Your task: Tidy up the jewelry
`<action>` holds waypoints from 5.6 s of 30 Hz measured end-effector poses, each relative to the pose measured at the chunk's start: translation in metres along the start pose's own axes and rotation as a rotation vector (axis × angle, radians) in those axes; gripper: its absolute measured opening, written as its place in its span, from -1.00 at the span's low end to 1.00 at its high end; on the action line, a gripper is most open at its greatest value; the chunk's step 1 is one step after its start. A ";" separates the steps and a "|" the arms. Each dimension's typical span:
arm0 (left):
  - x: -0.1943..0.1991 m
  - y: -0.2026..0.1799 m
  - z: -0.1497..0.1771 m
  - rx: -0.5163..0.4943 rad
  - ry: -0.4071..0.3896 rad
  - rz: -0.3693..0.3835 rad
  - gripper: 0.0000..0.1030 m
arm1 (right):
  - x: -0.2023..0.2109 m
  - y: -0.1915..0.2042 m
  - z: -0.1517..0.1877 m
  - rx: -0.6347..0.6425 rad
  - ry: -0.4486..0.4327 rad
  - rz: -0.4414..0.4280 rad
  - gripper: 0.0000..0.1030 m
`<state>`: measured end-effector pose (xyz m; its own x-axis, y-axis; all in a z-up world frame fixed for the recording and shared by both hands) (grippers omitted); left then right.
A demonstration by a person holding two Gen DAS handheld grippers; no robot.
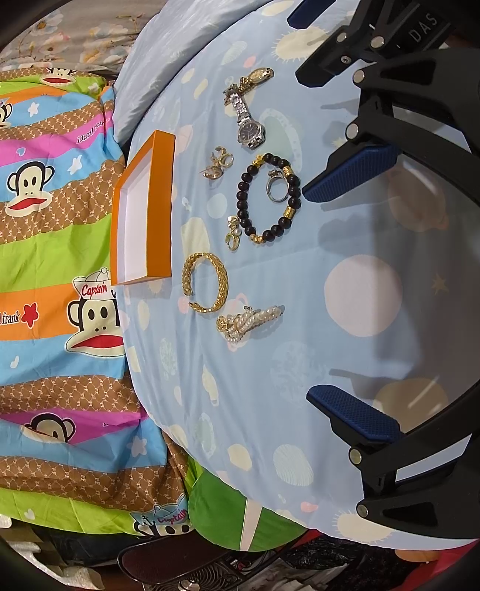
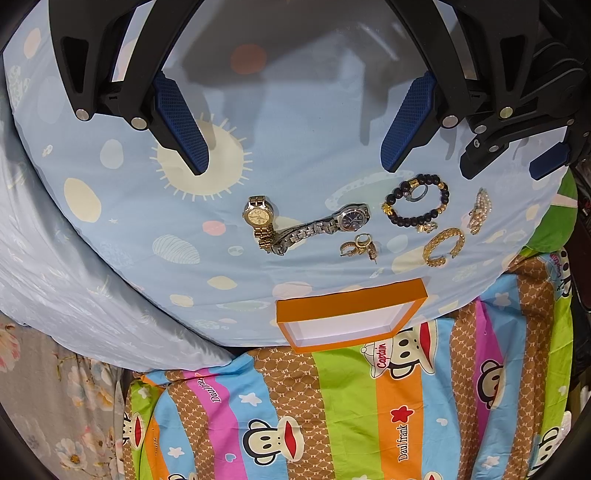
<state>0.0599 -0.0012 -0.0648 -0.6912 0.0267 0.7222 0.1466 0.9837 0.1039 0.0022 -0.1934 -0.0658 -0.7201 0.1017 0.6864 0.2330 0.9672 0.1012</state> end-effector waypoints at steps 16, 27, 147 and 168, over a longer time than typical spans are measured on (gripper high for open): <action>0.001 0.001 -0.001 0.000 0.000 0.000 0.88 | -0.001 0.000 0.001 0.000 -0.001 0.000 0.80; 0.002 0.001 -0.001 0.000 0.000 0.000 0.87 | 0.000 0.000 0.001 0.000 -0.002 0.000 0.80; -0.018 0.035 -0.050 0.034 0.040 0.173 -0.74 | -0.014 -0.036 -0.050 -0.072 0.024 -0.055 -0.56; -0.061 0.004 -0.209 -0.015 -0.108 0.236 -0.73 | -0.070 0.019 -0.221 0.058 -0.117 -0.219 -0.56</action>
<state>0.2511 -0.0367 0.0345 -0.7083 0.2750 0.6502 0.3226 0.9453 -0.0483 0.2012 -0.2337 0.0468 -0.8208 -0.0892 0.5642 0.0274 0.9804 0.1949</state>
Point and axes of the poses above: each gripper's, at about its wrist camera, not at the fingertips, and x roughly against the way its jaws point, y to its left, z to its underside, the point moved 8 cm from there along -x, roughly the way its jaws point, and after that the axes turned 3 degrees about -x, right-handed, at the moved point
